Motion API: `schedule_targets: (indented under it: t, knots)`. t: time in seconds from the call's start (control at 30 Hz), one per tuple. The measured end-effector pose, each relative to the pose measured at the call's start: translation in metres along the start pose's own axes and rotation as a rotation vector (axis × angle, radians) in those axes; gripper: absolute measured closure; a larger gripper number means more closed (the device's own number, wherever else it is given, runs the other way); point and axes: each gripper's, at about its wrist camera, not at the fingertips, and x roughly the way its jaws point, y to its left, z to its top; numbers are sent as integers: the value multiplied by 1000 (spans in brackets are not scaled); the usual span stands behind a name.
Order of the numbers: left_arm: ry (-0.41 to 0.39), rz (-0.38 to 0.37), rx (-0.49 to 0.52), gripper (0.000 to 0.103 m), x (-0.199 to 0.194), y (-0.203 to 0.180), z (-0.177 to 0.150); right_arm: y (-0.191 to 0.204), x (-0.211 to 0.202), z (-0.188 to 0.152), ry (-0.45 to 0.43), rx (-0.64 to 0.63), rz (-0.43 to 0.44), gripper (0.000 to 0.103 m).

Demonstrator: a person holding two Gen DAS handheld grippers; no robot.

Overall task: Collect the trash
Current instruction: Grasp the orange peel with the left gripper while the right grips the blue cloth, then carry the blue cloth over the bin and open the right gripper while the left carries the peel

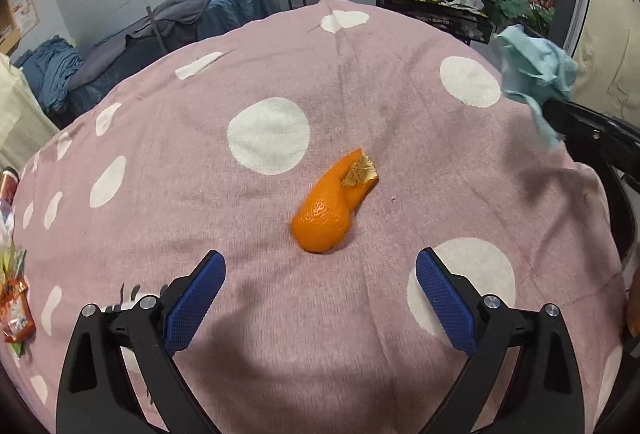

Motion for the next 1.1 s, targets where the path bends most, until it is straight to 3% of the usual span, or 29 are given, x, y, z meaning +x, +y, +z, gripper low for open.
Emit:
schedule_targets:
  t: [0.17, 0.27, 0.47, 0.53, 0.77, 1.1]
  knots:
    - [46, 10, 53, 9, 23, -11, 18, -15, -20, -9, -12, 27, -18, 96]
    - [73, 22, 81, 14, 34, -18, 24, -27, -33, -17, -16, 59, -25, 96]
    - [132, 34, 83, 51, 49, -19, 26, -43, -48, -30, -19, 111, -28, 96]
    - [126, 35, 78, 69, 47, -18, 26, -46, -50, -34, -18, 124, -26, 96]
    - [51, 67, 80, 75, 30, -23, 25, -55, -57, -42, -25, 156, -31, 96]
    - [-94, -18, 4, 75, -24, -38, 18, -69, -72, -50, -47, 190, -51, 96]
